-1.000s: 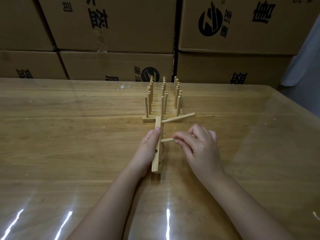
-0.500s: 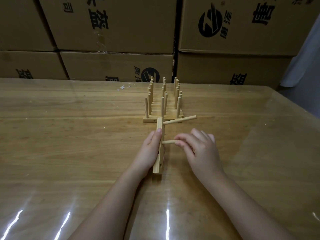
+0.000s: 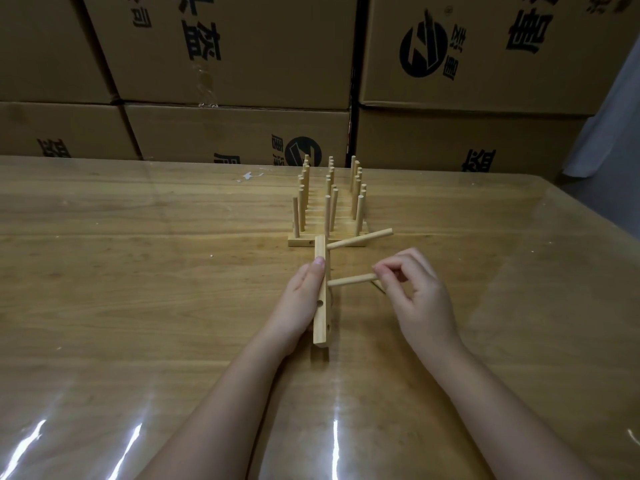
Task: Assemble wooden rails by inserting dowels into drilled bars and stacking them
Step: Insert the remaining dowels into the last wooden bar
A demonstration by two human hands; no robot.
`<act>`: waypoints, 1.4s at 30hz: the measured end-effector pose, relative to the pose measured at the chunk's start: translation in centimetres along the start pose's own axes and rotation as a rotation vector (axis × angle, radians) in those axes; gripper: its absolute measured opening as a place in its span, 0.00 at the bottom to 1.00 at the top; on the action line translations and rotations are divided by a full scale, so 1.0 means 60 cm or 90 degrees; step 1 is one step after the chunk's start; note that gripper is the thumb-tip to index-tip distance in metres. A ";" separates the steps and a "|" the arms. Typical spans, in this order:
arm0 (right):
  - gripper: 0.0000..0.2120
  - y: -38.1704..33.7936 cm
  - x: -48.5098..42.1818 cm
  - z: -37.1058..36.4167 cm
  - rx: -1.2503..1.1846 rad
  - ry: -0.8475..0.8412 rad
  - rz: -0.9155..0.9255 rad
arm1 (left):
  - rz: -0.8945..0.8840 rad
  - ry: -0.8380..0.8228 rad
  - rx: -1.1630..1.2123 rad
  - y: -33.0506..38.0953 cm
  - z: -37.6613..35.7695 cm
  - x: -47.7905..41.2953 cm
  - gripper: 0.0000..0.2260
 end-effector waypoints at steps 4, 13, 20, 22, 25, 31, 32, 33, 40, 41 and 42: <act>0.10 -0.011 0.006 -0.010 0.285 -0.076 0.172 | -0.020 0.004 0.001 -0.001 0.000 -0.003 0.15; 0.13 -0.025 0.016 -0.029 0.397 -0.085 0.209 | -0.078 -0.019 -0.062 -0.001 -0.010 0.003 0.19; 0.09 -0.027 0.017 -0.030 0.358 -0.065 0.158 | -0.120 0.001 -0.101 0.005 -0.013 0.009 0.17; 0.08 -0.027 0.017 -0.031 0.358 -0.078 0.135 | -0.134 0.007 -0.120 0.005 -0.013 0.009 0.17; 0.06 -0.027 0.018 -0.031 0.356 -0.110 0.094 | -0.152 0.007 -0.136 0.004 -0.015 0.010 0.19; 0.11 -0.019 0.015 -0.032 0.383 -0.199 0.028 | -0.182 0.013 -0.195 0.004 -0.022 0.012 0.16; 0.12 -0.018 0.015 -0.031 0.384 -0.199 0.024 | -0.183 0.016 -0.210 0.002 -0.022 0.011 0.16; 0.12 -0.019 0.015 -0.031 0.383 -0.198 0.020 | -0.184 0.019 -0.216 0.002 -0.022 0.010 0.16; 0.09 -0.018 0.020 -0.032 0.352 -0.166 0.018 | -0.189 0.013 -0.199 0.003 -0.020 0.009 0.17; 0.08 -0.021 0.019 -0.034 0.349 -0.152 0.033 | -0.176 0.008 -0.166 0.004 -0.016 0.008 0.17; 0.08 -0.025 0.019 -0.035 0.348 -0.134 0.051 | -0.161 0.001 -0.138 0.005 -0.014 0.006 0.17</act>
Point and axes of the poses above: each hand's wrist, its own x-axis away from the middle knuckle, its own z-axis out of the back of the hand, y = z × x, the point moved 5 cm from there along -x, towards the middle knuckle, and after that the axes turned 4 degrees about y, right-handed, at the moved point
